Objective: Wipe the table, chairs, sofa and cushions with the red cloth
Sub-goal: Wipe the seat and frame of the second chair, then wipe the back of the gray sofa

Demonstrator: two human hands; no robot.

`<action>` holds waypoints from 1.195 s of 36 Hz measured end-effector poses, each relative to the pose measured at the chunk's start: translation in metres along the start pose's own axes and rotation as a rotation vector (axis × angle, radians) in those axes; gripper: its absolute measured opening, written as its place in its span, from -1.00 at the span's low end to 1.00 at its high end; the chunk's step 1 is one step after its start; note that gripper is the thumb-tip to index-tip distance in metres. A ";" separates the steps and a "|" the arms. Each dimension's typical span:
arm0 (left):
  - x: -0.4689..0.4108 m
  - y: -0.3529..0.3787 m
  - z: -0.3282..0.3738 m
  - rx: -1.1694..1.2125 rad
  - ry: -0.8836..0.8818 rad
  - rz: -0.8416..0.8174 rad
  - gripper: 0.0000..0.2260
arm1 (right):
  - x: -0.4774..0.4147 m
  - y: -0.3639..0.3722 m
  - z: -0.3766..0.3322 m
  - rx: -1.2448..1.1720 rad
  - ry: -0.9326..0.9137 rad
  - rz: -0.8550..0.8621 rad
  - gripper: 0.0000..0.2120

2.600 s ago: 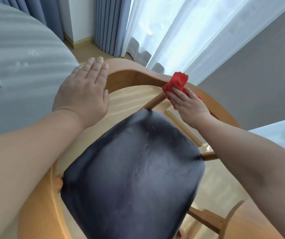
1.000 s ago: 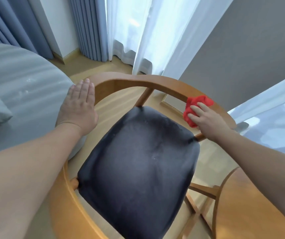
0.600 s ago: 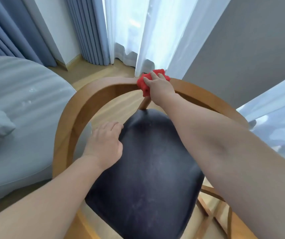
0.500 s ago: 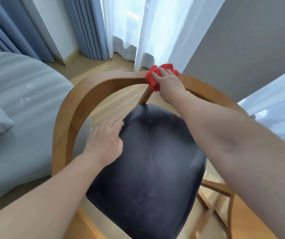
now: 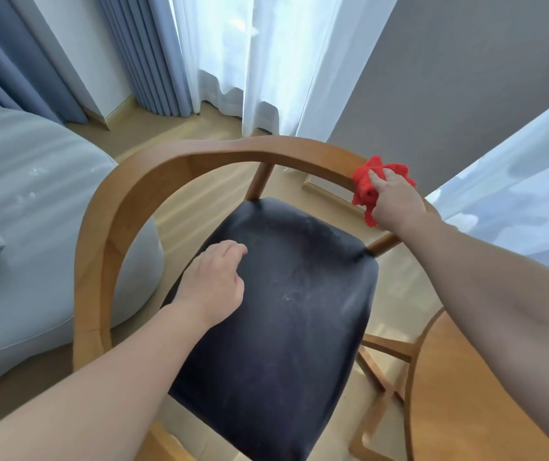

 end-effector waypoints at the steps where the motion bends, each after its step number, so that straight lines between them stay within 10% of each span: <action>1: 0.003 0.000 0.002 0.000 -0.001 -0.010 -0.61 | 0.006 0.001 0.008 0.003 0.016 -0.017 -0.26; 12: 0.024 -0.035 0.051 0.073 0.041 -0.106 -0.56 | 0.093 -0.039 0.037 -0.345 0.293 -0.049 -0.45; 21: 0.076 -0.120 0.117 0.290 0.026 -0.187 -0.15 | 0.216 -0.159 -0.121 -0.938 -0.207 -0.125 -0.50; 37: 0.253 -0.293 0.090 0.537 -0.464 0.436 -0.82 | 0.319 -0.291 -0.284 -1.216 -0.797 -0.334 -0.59; 43: 0.306 -0.325 0.069 0.527 -0.525 0.561 -0.86 | 0.359 -0.294 -0.323 -1.140 -0.822 -0.676 -0.23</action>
Point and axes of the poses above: each hand's wrist, its own x-axis away from the middle knuckle, its own y-axis out of the palm, z = x × y, the point moved 6 cm from there along -x, towards the middle knuckle, and after that the axes turned 11 degrees about z, right-handed, at the moved point
